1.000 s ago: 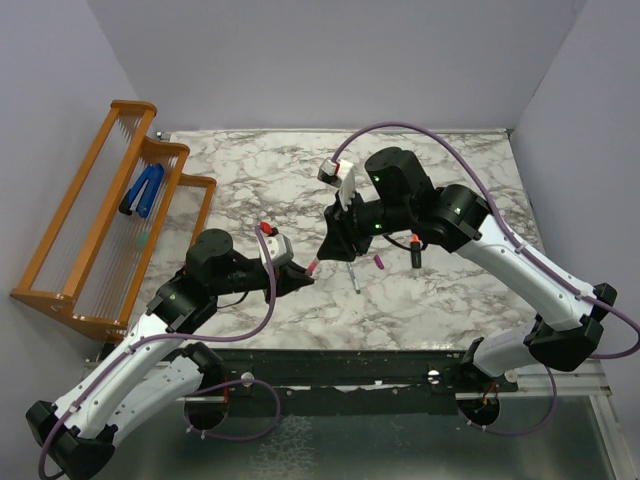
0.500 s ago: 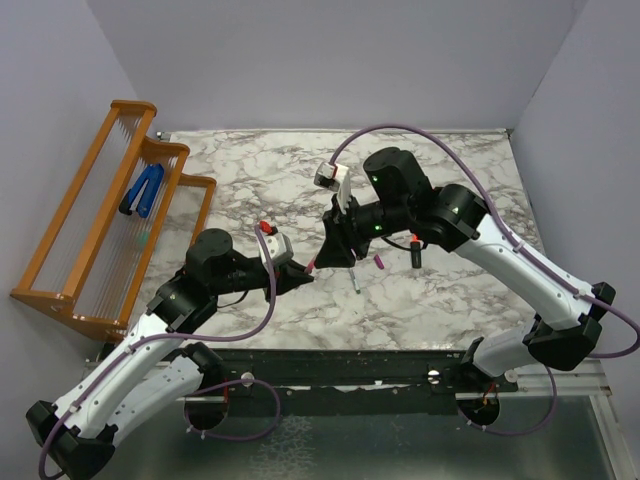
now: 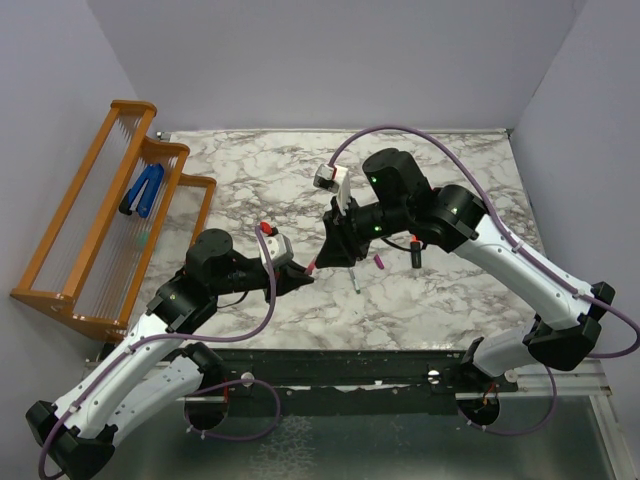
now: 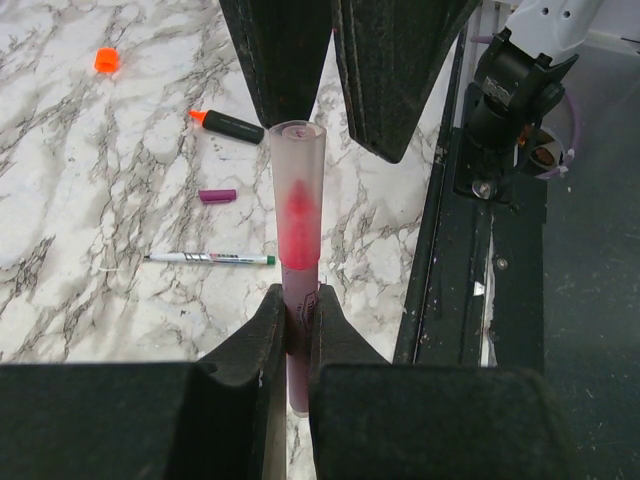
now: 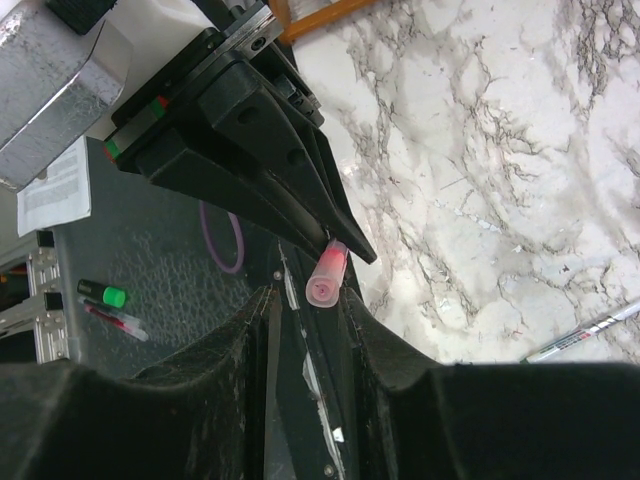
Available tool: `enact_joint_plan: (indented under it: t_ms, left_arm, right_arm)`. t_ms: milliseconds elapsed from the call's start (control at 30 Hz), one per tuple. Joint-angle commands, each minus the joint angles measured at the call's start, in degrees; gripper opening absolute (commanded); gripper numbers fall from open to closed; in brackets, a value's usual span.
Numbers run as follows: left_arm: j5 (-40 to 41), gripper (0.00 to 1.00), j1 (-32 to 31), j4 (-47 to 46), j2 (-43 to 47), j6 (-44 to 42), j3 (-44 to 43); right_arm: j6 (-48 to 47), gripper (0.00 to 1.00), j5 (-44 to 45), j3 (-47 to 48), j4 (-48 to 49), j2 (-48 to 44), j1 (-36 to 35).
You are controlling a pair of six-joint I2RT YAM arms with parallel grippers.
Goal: Insert the pens into the pen caps
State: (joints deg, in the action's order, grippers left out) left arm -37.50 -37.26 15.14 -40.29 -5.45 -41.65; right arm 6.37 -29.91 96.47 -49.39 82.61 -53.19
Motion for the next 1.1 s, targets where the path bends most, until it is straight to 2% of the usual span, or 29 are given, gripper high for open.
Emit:
enact_joint_plan:
  t_ms: [0, 200, 233, 333, 367, 667, 700, 767, 800, 900, 1067]
  left_arm:
    - [1.3, 0.0, -0.2, -1.2, 0.4, -0.6, -0.1]
    - [1.3, 0.0, -0.2, -1.2, 0.4, -0.6, -0.1]
    - [1.3, 0.0, -0.2, -1.2, 0.4, -0.6, -0.1]
    - [1.4, 0.0, -0.1, -1.2, 0.7, -0.6, -0.1]
    - [1.4, 0.0, -0.2, -1.2, 0.7, -0.6, -0.1]
    - [2.1, 0.0, -0.2, -0.8, 1.5, -0.8, -0.4]
    - [2.1, 0.0, -0.2, -0.9, 1.5, -0.8, -0.4]
    - [2.0, 0.0, -0.2, -0.9, 1.5, -0.7, -0.3]
    - [2.0, 0.0, -0.1, -0.9, 1.4, -0.7, -0.3]
    - [2.0, 0.0, -0.2, -0.9, 1.4, -0.7, -0.3]
    - [1.9, 0.0, -0.2, -0.9, 1.3, -0.7, -0.4]
  right_arm:
    - [0.0, 0.34, -2.4, -1.0, -0.1, 0.6, -0.3]
    - [0.0, 0.31, -2.2, -1.0, -0.2, 1.2, -0.5]
    - [0.0, 0.28, -2.1, -1.0, -0.2, 1.3, -0.5]
    - [0.0, 0.04, -2.0, -1.0, -0.5, 1.8, -0.5]
    - [-0.1, 0.01, -1.7, -0.9, -0.7, 1.8, -0.5]
    - [-0.3, 0.01, 0.5, -1.2, -1.3, 1.9, -0.5]
    - [-0.3, 0.06, 0.9, -1.0, -1.3, 1.7, -0.5]
    - [-0.7, 0.32, 1.7, 0.1, -1.4, 1.3, -0.5]
    - [-0.7, 0.4, 2.3, 0.6, -1.5, 1.1, -0.5]
    - [-1.0, 0.51, 4.8, 2.3, -1.9, 0.6, -0.5]
    - [-1.0, 0.53, 5.9, 2.5, -1.8, 1.2, -0.5]
